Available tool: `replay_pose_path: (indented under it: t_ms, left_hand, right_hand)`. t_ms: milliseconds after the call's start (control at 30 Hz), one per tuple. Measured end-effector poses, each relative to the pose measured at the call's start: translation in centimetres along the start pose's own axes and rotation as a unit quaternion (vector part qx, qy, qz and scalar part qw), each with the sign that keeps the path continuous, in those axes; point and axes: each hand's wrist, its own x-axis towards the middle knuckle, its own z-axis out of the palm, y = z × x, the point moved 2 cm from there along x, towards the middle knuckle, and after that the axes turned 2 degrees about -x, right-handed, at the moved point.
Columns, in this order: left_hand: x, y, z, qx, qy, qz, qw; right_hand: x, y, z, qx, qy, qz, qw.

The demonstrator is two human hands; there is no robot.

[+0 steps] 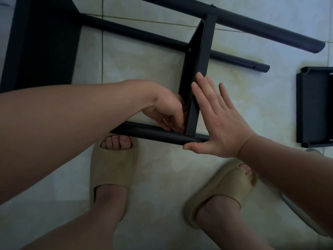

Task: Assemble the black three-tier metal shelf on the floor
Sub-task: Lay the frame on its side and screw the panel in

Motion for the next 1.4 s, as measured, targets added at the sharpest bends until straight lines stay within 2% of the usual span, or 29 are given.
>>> replay_pose_path:
  t_ms: [333,533,667,933,1267,1400]
  left_hand:
    - [0.0,-0.9,0.3,-0.033,0.0,0.058,0.998]
    - [-0.1,0.0,-0.1,0.061,-0.003,-0.022,0.998]
    - [0.0,0.4,-0.3,0.064,0.013,-0.047,0.997]
    - [0.0,0.8,-0.3,0.051,0.011,-0.025,0.998]
    - [0.1,-0.8,0.3,-0.026,0.011,0.058,0.998]
    - [-0.1,-0.5,0.1,0.003,0.004,0.033,0.999]
  right_hand:
    - [0.0,-0.1,-0.1,0.003,-0.003,0.003,1.0]
    - [0.0,0.0,-0.1,0.001,-0.001,0.002,1.0]
    - [0.0,0.0,-0.1,0.001,0.001,0.002,1.0]
    - [0.0,0.0,0.0,0.006,0.003,0.001,1.0]
    - [0.0,0.0,0.1,0.007,0.005,-0.001,1.0]
    - [0.0,0.0,0.1,0.008,0.007,-0.002,1.0]
